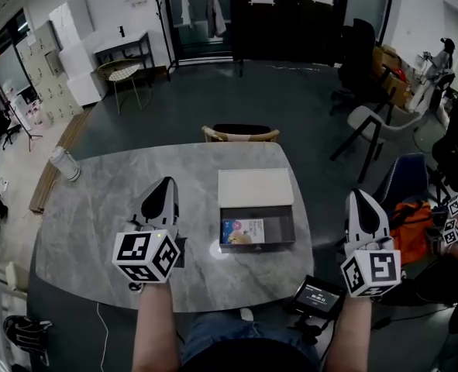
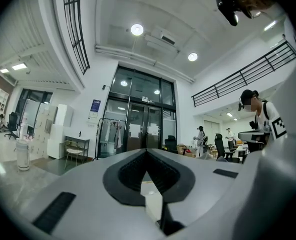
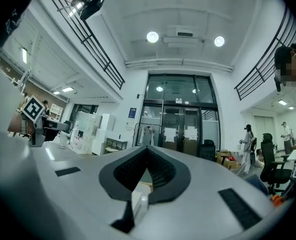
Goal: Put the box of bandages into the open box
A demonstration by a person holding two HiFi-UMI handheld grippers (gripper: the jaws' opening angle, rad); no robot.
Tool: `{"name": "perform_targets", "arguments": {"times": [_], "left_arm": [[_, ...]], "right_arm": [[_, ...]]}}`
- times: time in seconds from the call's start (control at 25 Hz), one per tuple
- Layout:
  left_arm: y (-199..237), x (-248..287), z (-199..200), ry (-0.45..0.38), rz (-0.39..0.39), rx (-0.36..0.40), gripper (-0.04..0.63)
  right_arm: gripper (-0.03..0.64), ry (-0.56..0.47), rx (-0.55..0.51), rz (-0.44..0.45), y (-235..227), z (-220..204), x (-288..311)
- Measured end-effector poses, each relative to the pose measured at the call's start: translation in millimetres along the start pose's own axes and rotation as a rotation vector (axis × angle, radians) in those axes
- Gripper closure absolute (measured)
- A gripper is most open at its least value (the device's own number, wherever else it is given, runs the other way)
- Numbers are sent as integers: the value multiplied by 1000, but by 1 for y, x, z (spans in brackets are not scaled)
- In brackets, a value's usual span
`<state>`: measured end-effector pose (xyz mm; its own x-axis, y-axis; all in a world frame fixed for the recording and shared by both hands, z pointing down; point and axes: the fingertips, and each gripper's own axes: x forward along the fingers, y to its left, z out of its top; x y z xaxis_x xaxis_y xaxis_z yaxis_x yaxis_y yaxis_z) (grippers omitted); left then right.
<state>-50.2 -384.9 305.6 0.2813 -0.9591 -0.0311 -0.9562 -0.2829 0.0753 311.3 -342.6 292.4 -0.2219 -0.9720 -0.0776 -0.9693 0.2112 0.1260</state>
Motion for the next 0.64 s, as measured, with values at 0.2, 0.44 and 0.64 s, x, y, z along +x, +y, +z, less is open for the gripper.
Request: {"name": "perform_targets", "arguments": {"times": [0.2,0.44,0.64], "left_arm": [[-3,3,4,-12,-15,17,584],[-8,7,12,-23,-27,31,584],[-15,8,13,-27,-57,61,584]], "right_arm": [[592,10,-8,-13,-1,-1,-2],[592,23,-28,4,2,2,2],[592,29,-38,6,6,4,2]]}}
